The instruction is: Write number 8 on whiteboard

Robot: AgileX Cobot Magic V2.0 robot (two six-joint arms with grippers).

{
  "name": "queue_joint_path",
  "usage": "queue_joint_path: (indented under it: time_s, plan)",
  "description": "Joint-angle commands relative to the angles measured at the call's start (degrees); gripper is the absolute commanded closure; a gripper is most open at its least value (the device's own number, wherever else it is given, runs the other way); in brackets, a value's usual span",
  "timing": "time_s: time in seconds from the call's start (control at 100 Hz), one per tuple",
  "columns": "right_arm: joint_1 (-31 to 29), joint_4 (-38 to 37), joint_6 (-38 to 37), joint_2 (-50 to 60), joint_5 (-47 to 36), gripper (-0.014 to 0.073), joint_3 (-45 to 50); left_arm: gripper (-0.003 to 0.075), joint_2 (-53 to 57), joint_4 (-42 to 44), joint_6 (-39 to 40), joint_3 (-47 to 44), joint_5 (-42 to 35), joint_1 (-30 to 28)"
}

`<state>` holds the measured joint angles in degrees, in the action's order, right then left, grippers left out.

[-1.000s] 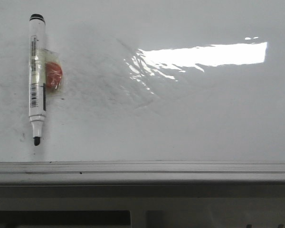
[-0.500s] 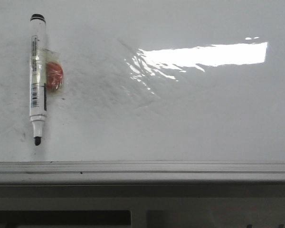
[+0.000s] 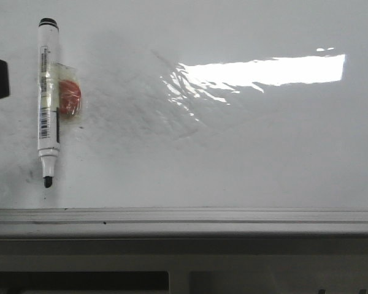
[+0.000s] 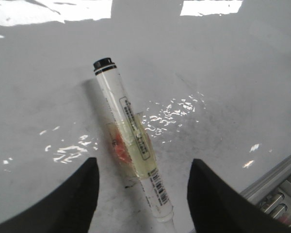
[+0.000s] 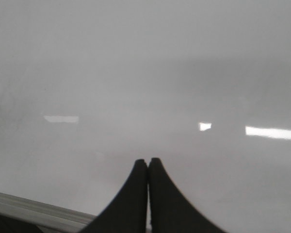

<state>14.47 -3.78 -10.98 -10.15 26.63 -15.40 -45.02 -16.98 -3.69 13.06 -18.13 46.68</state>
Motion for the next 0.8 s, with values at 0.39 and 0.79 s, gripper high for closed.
queue_joint_path:
  time_s: [0.39,0.79]
  plan:
    - [0.1,-0.3,0.6,-1.2,-4.5,0.0657,-2.1,0.0353,-14.1,-7.6,0.6,5.7,-8.0,3.8]
    - [2.5,-0.2,0.7,-2.9,-1.5,0.0657,-2.4,0.0739,-17.3,-8.6,0.6,5.7,-6.6,3.8]
